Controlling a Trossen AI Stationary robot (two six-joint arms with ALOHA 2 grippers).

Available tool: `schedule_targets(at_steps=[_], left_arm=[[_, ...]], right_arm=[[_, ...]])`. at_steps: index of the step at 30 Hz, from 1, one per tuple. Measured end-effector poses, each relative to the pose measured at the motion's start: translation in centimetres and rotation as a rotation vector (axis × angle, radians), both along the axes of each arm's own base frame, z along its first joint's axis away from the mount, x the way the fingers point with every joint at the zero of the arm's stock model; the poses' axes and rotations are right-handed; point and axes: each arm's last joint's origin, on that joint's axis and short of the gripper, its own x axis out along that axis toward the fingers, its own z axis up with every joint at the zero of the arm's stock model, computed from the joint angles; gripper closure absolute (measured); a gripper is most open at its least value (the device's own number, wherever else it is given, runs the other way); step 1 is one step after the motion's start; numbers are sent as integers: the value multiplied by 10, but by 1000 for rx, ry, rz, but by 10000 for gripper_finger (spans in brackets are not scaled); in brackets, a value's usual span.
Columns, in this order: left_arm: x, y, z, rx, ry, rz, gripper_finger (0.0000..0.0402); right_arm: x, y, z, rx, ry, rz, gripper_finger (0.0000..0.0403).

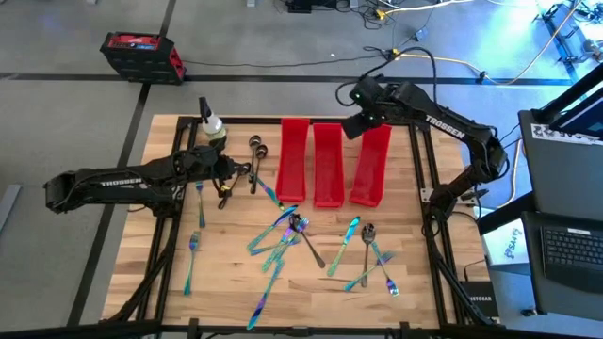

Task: Sort silverware
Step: Move the bottom red silverware bin to the top right of the table

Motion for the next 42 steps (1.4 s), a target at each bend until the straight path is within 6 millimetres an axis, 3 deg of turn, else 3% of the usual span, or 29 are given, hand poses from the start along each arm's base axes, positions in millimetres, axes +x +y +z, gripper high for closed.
schedule_targets(at_steps=[4, 9, 13, 23, 31, 42], left_arm=[[0, 0, 0, -16, -9, 11, 402], [0, 0, 0, -5, -3, 4, 402], [0, 0, 0, 105, 73, -87, 402], [0, 0, 0, 144, 91, -116, 402], [1, 0, 1, 199, 114, -171, 402], [3, -3, 2, 169, 75, -293, 402]], right_arm=[[-17, -3, 2, 15, 15, -41, 302], [-44, -4, -23, 65, -14, -99, 302], [-57, -2, -49, 103, -81, -154, 302], [-86, 1, -78, 105, -18, -345, 302], [-89, 2, -118, 130, -47, -406, 302], [-80, -1, -124, 148, -207, -386, 302]])
